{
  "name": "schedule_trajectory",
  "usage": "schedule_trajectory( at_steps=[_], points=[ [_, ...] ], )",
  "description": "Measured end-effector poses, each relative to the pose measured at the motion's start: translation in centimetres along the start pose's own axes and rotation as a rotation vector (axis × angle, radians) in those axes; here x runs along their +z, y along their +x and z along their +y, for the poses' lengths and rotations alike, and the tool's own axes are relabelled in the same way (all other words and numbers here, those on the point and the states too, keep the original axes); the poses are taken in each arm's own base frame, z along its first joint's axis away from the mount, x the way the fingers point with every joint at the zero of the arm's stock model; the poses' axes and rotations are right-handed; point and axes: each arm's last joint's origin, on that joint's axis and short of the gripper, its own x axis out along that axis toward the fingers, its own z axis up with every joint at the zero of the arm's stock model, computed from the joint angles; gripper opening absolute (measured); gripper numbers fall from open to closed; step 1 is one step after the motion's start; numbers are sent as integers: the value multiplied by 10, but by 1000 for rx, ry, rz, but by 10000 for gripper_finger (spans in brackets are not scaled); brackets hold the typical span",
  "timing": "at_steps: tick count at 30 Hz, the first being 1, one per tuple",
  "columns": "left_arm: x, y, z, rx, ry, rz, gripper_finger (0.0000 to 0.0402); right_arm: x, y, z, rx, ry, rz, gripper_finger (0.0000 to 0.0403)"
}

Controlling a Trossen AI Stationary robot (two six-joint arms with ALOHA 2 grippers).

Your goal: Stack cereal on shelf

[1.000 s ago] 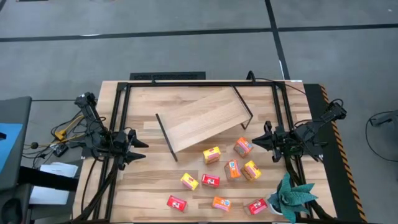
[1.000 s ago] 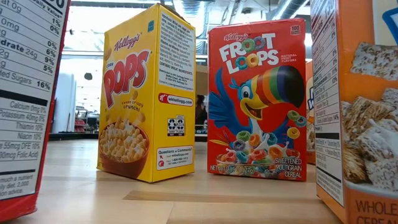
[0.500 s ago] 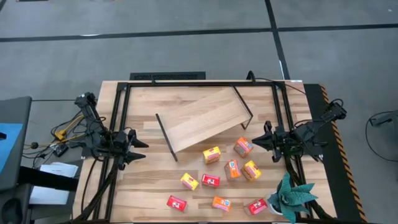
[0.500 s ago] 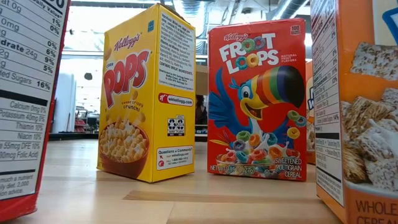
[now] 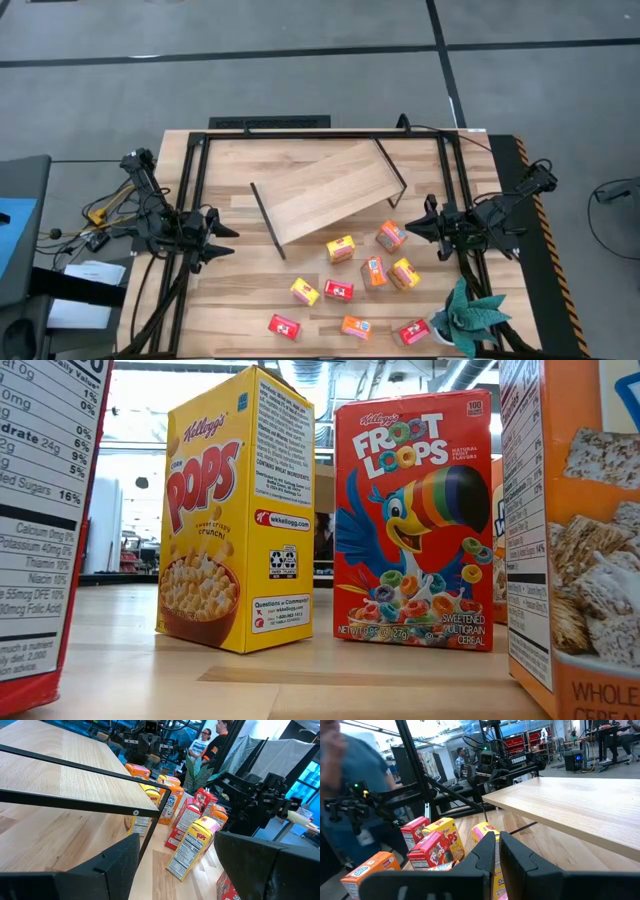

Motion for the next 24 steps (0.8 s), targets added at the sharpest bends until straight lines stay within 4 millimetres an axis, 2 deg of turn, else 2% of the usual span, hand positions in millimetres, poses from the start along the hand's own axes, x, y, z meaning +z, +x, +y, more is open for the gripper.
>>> schedule_trajectory(
  at_steps=[20, 24],
  points=[
    [0, 0, 0, 0, 0, 0, 249, 0, 0, 0, 0, 0, 0, 52],
    [0, 0, 1, 25, 44, -7, 249, 0, 0, 0, 0, 0, 0, 52]
  ],
)
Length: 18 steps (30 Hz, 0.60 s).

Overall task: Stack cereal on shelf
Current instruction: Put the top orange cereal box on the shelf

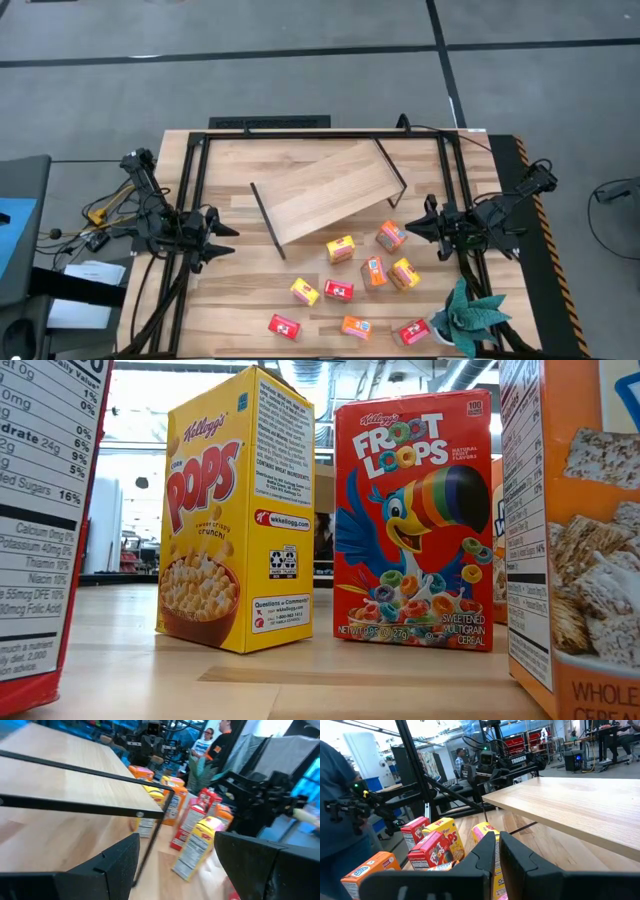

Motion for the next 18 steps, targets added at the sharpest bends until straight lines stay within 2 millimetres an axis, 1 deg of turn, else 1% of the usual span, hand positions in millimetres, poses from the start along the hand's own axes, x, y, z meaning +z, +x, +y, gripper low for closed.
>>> schedule_trajectory(
  at_steps=[3, 7, 11, 14, 16, 18],
  points=[
    [0, 0, 0, -2, -9, 0, 249, 0, 0, 0, 0, 0, -1, 52],
    [0, 0, 0, 0, -125, 0, 249, 0, 0, 0, 0, 0, 0, 52],
    [0, 0, 2, 80, -188, -33, 249, 0, 0, 0, 0, 0, 0, 52],
    [1, 0, 3, 92, -264, -43, 249, 0, 0, 0, -6, 0, -2, 52],
    [1, 0, 3, 90, -341, -46, 249, 1, 0, -1, -51, 8, -16, 52],
    [1, 0, 3, 95, -380, -50, 249, 1, 0, -3, -92, 6, -30, 52]
  ],
)
